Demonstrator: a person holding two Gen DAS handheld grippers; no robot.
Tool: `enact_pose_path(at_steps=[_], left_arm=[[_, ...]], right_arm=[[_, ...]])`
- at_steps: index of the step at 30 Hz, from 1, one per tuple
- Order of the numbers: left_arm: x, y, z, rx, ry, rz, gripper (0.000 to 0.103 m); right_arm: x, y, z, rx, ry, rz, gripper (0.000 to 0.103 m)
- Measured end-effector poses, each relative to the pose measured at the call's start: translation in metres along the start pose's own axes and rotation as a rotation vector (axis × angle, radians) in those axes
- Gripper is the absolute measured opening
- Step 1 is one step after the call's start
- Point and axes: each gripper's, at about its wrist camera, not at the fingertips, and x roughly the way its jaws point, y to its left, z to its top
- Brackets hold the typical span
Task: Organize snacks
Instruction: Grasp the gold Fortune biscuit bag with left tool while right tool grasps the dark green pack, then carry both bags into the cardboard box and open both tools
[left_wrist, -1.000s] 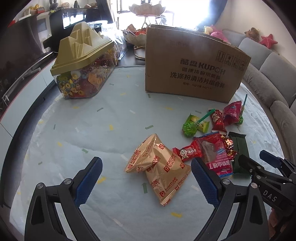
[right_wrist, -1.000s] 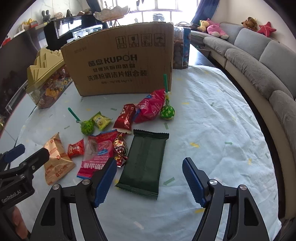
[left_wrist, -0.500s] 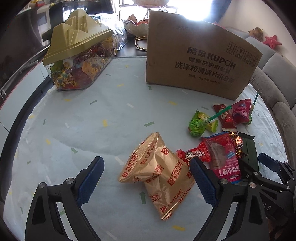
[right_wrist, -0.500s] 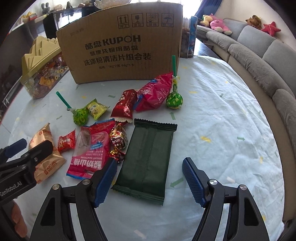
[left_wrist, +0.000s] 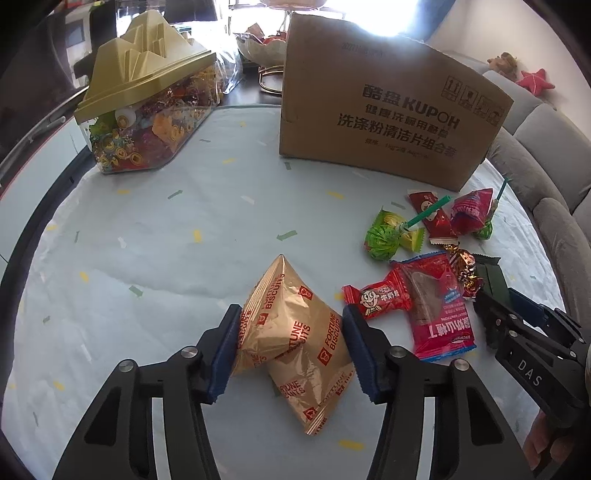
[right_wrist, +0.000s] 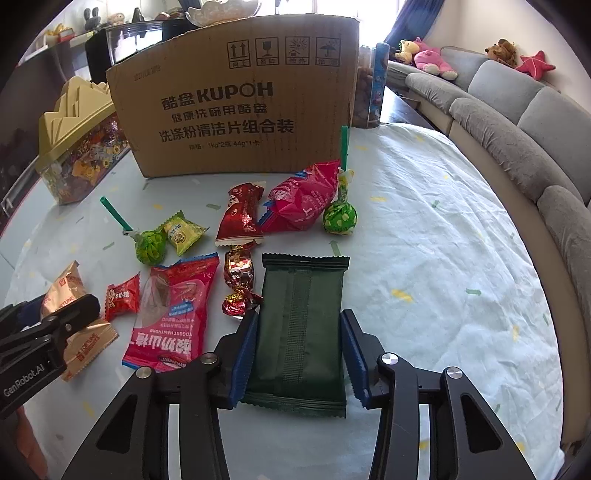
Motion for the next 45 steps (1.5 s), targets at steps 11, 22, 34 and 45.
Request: enact_pose_path(at_steps=[11,22,34,45], left_arm=[[-0.032,-0.015,-0.006,0.060,-0.071,0.002,0.049],[-0.073,-0.021,0.012,0.095,-0.187,-0.029,0.049],[-0.114,-0.036,0.063,0.157,-0.350,-0.037,0.049],[-0.130,-0.046,0.117,0.199,-0.438,-0.041,0.048]], right_arm=[[-0.030,-0.007,-0.004,0.030,-0.062,0.032,0.045],[-0.066,0.001,0.011,0.001,-0.149,0.087,0.045],[-0.095,0.002,0.058,-0.009,-0.269,0.131,0.045],[-0.111,0.004,0.114,-0.023,-0.355,0.134,0.045]])
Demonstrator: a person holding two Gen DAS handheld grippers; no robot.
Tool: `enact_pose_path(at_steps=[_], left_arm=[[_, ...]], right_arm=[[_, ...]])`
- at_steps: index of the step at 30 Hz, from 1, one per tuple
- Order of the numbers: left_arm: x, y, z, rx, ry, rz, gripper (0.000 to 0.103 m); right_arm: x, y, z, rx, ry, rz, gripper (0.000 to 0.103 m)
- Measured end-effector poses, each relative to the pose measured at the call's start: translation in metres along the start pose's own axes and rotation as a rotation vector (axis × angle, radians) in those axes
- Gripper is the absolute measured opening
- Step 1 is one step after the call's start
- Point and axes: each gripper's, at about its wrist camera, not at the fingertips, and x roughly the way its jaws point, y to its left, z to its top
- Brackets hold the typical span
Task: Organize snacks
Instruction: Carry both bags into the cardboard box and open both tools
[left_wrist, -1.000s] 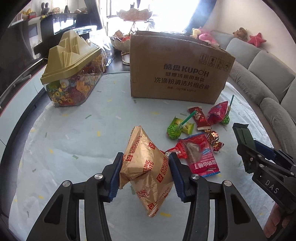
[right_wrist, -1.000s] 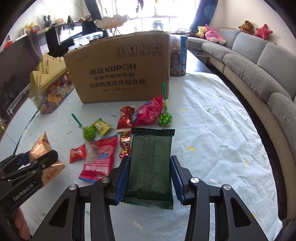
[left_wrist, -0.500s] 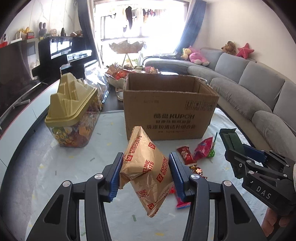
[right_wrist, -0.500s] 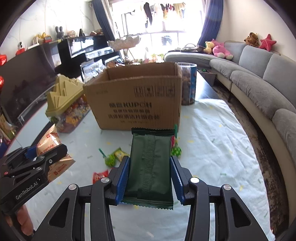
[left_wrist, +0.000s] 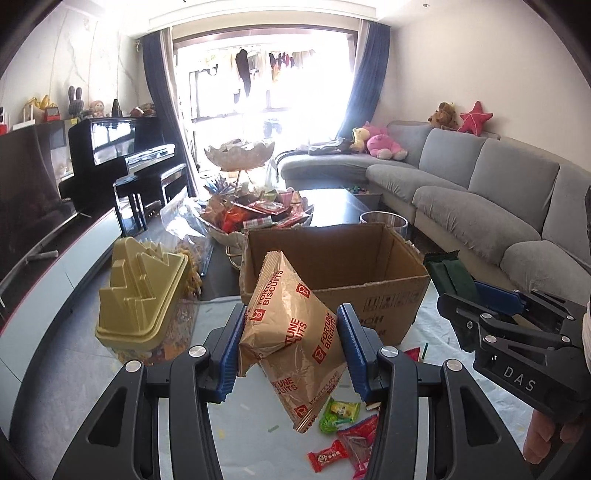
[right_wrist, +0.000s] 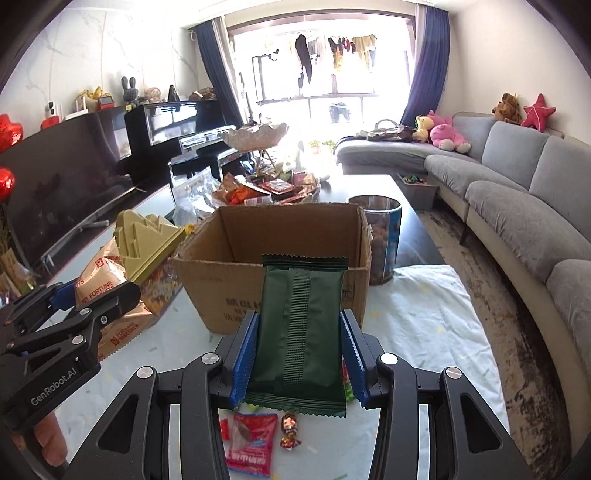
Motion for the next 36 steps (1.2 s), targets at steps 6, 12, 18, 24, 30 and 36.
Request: enact_pose_path(at_steps=[6,12,18,24,30,36], left_arm=[[0.014,0.001,0.028,0.021,-0.012,0.004,0.049],[0.036,0.002,0.052,0.031,-0.010,0.006,0.049],[0.060,0.003,0.065,0.022,0.014,-0.004,0.048],[0.085,0.005,0.072,0.016,0.047,-0.018,0.049],[0.112,0.007,0.079,0.014,0.087,-0.027,0.051],[0.121,0.011,0.079,0.012,0.100,-0.001,0.073]], right_arm=[[0.008,0.001,0.032,-0.021,-0.025,-0.001,0.045],[0.019,0.004,0.055,-0.050,-0.025,0.000,0.045],[0.039,0.001,0.071,-0.063,-0.014,0.001,0.045],[0.061,-0.007,0.081,-0.050,0.008,0.002,0.045],[0.085,-0.014,0.088,-0.045,0.037,-0.001,0.045],[0.103,-0.021,0.091,-0.029,0.058,-0.014,0.056]])
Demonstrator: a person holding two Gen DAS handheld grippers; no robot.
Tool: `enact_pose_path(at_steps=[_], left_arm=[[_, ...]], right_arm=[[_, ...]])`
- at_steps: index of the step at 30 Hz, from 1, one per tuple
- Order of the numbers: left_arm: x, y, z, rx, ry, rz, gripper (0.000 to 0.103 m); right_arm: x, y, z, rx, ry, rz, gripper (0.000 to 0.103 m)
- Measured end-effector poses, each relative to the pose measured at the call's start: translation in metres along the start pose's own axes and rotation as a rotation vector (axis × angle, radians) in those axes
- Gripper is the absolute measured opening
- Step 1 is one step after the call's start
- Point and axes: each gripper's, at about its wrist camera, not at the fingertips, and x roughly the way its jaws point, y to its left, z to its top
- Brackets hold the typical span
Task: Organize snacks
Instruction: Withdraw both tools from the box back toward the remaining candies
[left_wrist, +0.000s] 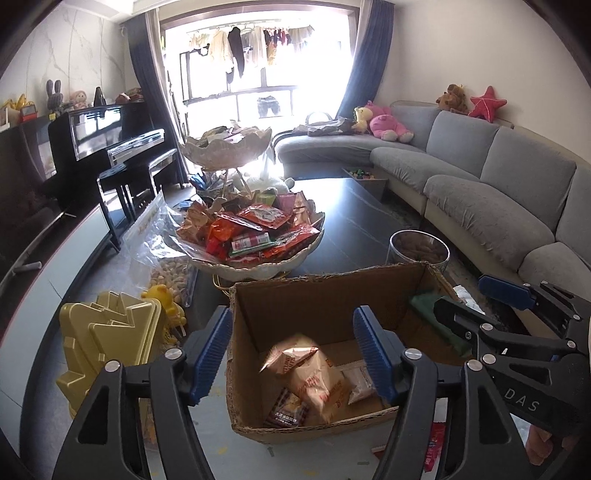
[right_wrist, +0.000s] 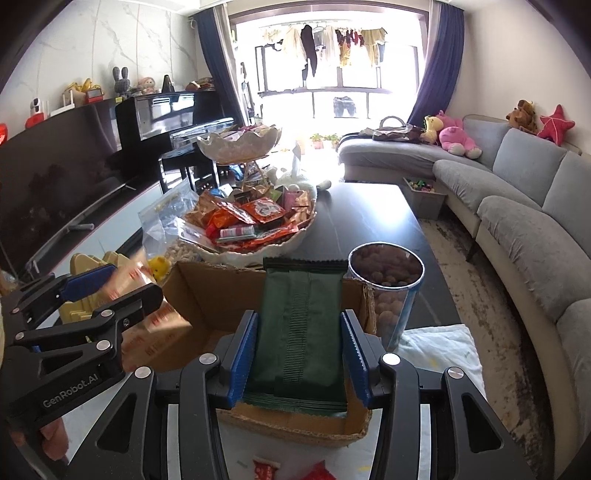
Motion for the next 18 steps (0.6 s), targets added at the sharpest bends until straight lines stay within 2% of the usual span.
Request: enact_pose_path(at_steps=[1,2,5,18], left_arm=[[-0.002,0.000,-0.002,0.002,-0.005,0.007,0.075],[-0.005,0.000,-0.003,0.005,-0.011,0.008,0.076],[-0.014,-0.002,-0.009,0.016,-0.023,0.012,0.081],[-0.071,-0.010,-0.039,0.060,-0.095,0.022,0.084]], right_arm=[[0.001,-0.001,-0.001,0.005,0.003,-0.002,0.065],[0.000,-0.002,-0.002,0.008,0.003,-0.004,0.065],[-0.005,-0.001,-0.006,0.008,-0.005,0.003,0.065],[-0.046,0.009,-0.035,-0.005,-0.037,0.042,0.065]])
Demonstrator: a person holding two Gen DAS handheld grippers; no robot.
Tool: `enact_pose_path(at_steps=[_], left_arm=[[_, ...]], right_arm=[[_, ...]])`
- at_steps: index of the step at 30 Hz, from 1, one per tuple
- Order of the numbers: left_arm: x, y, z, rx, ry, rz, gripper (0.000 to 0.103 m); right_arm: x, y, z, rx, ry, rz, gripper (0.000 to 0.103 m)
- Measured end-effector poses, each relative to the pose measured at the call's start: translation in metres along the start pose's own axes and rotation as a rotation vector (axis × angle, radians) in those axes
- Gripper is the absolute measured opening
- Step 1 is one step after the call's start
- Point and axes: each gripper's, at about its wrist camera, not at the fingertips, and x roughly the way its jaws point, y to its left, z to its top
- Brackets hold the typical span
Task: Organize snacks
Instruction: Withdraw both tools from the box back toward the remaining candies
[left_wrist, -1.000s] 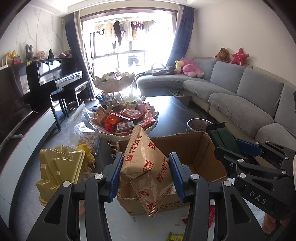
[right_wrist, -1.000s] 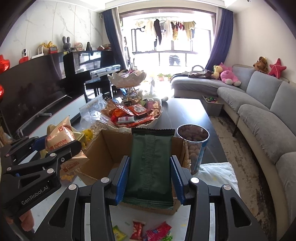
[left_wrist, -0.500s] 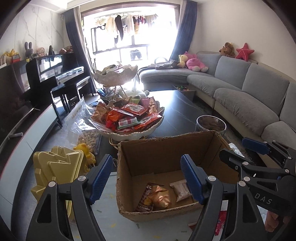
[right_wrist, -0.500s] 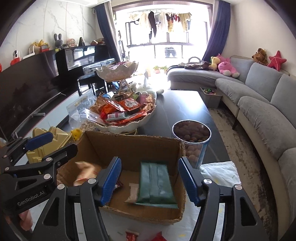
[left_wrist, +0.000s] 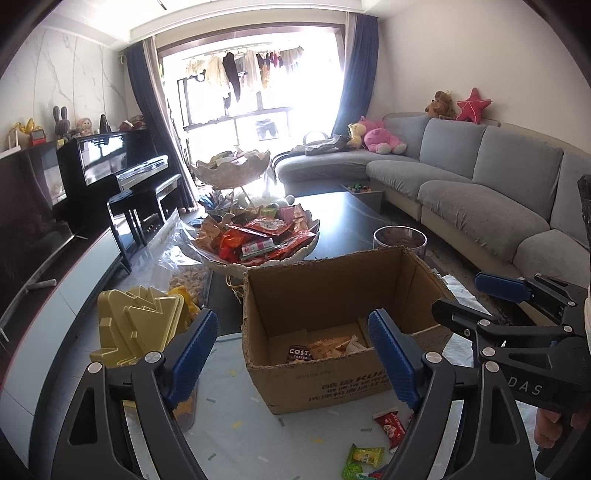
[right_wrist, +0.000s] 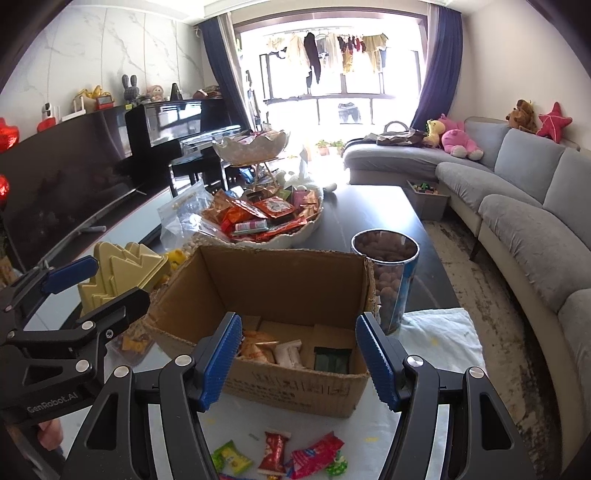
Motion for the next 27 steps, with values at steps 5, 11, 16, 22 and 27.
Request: enact_pose_path(at_steps=[5,11,16,22,27], left_arm=[[-0.020,-0.004,-0.012,0.003,-0.013,-0.001,0.084],[-0.041,-0.004,-0.028,0.001,-0.015,-0.008,0.084],[-0.055,-0.007,-0.041,0.003,-0.012,-0.018,0.084],[-0.066,-0.012,-0.061,0.011,0.011,-0.035,0.084],[-0.071,-0.016,-0.080,0.007,0.042,-0.048,0.084]], right_arm=[[-0.018,0.007,-0.017,-0.019,-0.012,-0.004,0.065],[-0.038,0.017,-0.032,-0.044,-0.029,-0.010,0.065],[-0.051,0.021,-0.046,-0.054,-0.032,-0.008,0.065],[-0.061,0.023,-0.067,-0.047,-0.009,0.002,0.065],[-0.066,0.021,-0.083,-0.041,0.009,-0.012,0.065]])
